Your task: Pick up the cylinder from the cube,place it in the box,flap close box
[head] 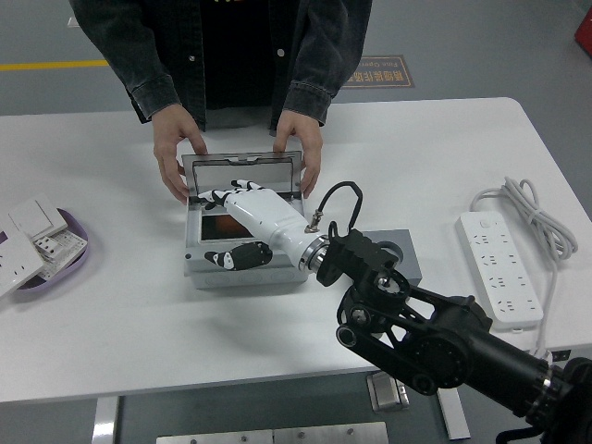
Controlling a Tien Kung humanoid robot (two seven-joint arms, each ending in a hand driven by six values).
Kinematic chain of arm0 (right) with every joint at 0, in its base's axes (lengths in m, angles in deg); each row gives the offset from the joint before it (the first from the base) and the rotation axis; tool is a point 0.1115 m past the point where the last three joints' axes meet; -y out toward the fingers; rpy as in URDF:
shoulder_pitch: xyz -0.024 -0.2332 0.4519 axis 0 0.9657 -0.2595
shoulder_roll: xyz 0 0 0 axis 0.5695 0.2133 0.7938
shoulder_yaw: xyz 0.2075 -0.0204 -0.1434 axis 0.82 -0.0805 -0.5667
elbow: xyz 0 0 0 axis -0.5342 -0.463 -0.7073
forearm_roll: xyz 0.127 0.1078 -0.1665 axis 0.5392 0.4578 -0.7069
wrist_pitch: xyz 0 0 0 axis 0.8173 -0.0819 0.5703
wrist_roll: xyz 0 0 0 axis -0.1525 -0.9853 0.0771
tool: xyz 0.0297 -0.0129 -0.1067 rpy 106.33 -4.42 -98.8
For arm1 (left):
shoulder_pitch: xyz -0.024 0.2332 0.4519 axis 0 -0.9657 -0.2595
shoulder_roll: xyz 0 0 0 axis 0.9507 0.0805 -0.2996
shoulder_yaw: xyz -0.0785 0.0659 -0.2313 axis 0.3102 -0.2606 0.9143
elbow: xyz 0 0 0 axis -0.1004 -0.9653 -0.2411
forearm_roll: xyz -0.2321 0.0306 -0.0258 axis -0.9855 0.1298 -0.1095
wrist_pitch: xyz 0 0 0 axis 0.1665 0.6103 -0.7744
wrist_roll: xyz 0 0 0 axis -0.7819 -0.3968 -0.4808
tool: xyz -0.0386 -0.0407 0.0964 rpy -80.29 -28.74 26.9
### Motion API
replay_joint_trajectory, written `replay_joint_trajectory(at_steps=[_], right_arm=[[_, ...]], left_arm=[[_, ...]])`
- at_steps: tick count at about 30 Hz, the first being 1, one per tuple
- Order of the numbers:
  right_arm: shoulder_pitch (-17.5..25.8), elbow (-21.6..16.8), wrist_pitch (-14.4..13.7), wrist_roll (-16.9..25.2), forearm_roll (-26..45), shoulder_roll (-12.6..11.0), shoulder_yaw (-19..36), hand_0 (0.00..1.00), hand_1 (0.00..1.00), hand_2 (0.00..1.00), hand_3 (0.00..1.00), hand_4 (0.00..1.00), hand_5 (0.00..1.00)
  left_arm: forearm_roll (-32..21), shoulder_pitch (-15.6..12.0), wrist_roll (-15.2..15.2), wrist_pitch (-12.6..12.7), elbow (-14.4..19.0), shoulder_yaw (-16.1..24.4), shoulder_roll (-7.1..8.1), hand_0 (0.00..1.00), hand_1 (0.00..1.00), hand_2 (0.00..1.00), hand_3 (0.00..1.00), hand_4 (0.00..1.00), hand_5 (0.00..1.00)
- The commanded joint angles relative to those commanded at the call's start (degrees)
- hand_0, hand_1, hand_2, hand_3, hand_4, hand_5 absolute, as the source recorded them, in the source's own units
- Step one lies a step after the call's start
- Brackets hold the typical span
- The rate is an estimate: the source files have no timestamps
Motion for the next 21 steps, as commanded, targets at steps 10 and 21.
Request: replay_joint_trajectory(at_steps=[10,21], right_arm=[[-6.4,-1.7,-6.1,0.8,12.6,-4.8,4.0,0.798,0.726,0.713,0.797,0.835,0.256],[-13.9,12.1,-4.7,4.6,18.1,-4.3,-0.1,0.241,0.486,0.627,0.772,0.805,0.288]], left_arm=[[0.6,0.0,-0.1,-0.1,0.0,0.4,-0.01,0.604,0.585,0.556,0.590,0.659,0.207],[1.2,0.3,-0.2,-0.2,0.0,0.6,0.17,0.602,0.584,0.556,0.590,0.658,0.206]])
